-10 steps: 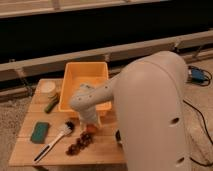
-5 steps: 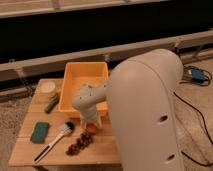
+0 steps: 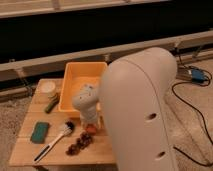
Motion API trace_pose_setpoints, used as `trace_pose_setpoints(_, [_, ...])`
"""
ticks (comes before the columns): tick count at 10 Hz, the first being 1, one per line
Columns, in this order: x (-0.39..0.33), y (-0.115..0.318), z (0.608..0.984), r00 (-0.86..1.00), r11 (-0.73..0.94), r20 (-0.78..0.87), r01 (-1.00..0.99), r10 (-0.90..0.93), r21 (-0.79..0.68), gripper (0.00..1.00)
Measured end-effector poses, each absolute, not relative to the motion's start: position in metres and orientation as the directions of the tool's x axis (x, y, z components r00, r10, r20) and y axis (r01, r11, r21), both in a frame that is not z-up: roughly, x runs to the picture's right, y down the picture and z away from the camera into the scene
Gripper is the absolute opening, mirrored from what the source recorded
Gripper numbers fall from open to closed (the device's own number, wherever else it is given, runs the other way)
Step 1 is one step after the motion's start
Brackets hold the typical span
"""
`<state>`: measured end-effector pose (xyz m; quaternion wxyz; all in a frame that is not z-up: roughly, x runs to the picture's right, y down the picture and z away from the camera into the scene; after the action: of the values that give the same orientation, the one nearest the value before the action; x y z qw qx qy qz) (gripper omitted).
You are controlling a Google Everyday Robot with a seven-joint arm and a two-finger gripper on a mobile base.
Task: Place apple in metal cup
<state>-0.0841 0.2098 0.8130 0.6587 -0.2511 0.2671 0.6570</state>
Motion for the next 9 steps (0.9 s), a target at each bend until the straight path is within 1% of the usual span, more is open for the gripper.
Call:
trace_pose_setpoints(2, [-0.082,0.206,0.809,-0.011,0.005,-0.684,-1.000,0.729,0.022,0.12])
trace_pose_setpoints(3, [-0.081,0.201,0.806,-0.013,0.002,-0.682,-1.000,0.732,0.022,0.04])
trace_pose_setpoints(4, [-0.079,0.192,0.800,-0.016,0.000,-0.678,-1.000,0.735,0.024,0.00])
trace_pose_setpoints(6, [-0.072,0.173,0.785,-0.017,-0.001,-0.672,-1.000,0.741,0.024,0.00])
trace_pose_setpoints(8, [-0.061,0.152,0.762,-0.023,-0.006,-0.666,-1.000,0.746,0.029,0.00])
trace_pose_setpoints(9, [-0.050,0.141,0.745,-0.033,-0.014,-0.666,-0.999,0.745,0.033,0.00])
